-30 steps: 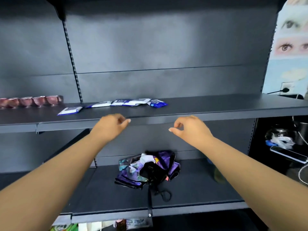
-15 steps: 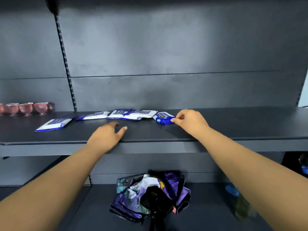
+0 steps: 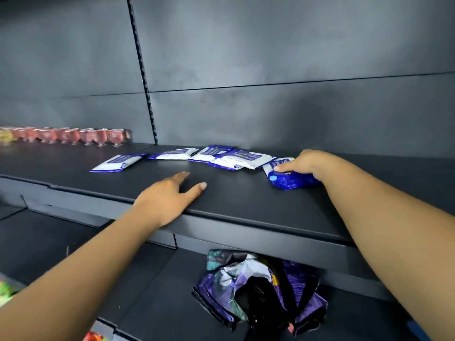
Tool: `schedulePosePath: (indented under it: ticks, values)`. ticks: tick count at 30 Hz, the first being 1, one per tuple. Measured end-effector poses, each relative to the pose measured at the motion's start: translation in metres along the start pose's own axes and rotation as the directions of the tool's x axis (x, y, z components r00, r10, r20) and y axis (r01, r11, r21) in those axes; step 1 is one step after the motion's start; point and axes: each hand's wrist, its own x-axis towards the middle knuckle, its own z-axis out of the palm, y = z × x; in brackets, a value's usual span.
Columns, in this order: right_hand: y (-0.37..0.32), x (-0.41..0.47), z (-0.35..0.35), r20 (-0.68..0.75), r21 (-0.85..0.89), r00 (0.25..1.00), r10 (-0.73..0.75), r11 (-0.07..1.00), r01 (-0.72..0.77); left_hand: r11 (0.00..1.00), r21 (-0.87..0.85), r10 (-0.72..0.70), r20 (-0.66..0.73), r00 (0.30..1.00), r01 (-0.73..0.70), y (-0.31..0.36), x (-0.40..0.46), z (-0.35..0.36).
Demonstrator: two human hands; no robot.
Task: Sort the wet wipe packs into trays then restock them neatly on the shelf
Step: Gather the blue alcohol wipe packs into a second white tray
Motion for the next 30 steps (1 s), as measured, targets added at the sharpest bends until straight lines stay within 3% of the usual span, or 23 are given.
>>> schedulePosePath:
  ticks: [5,10,14,18,20,22,25,27,30]
  values:
    - [0.005,0.001,-0.012,-0.066,0.25,0.997,0.032,0.968,-0.014,0.991,-0.091,-0.094,0.082,0.992,0.102,0.018,0.01,-0.004]
    - [0.006,0.003,-0.012,-0.193,0.639,0.981,-0.017,0.756,0.139,0.929,-0.292,-0.233,0.025,0.972,0.23,0.068,0.054,0.005]
    - [0.003,0.003,-0.008,-0.134,0.764,0.99,-0.049,0.631,0.135,0.91,-0.245,-0.339,0.027,0.94,0.335,0.093,0.101,0.024]
    - [0.004,0.017,-0.003,-0.109,0.774,0.993,-0.04,0.623,0.11,0.922,-0.063,-0.382,0.006,0.924,0.381,0.1,0.122,0.048]
    - [0.005,0.022,-0.002,-0.108,0.782,0.993,-0.045,0.613,0.113,0.924,-0.154,-0.358,-0.037,0.933,0.349,0.096,0.126,0.049]
    - [0.009,0.021,-0.001,-0.089,0.797,0.994,-0.065,0.594,0.11,0.855,-0.434,-0.347,-0.068,0.935,0.285,0.089,0.121,0.044]
    - [0.012,0.007,-0.003,-0.106,0.85,0.988,-0.109,0.506,0.147,0.62,-0.779,-0.307,-0.132,0.942,0.093,0.078,0.093,0.035]
    - [0.013,-0.012,-0.005,-0.1,0.89,0.986,-0.134,0.431,0.149,0.46,-0.887,-0.29,-0.12,0.95,0.029,0.072,0.066,0.028]
    - [0.015,-0.049,-0.004,-0.061,0.928,0.986,-0.156,0.354,0.113,0.325,-0.945,-0.278,-0.13,0.952,-0.035,0.065,0.021,0.018]
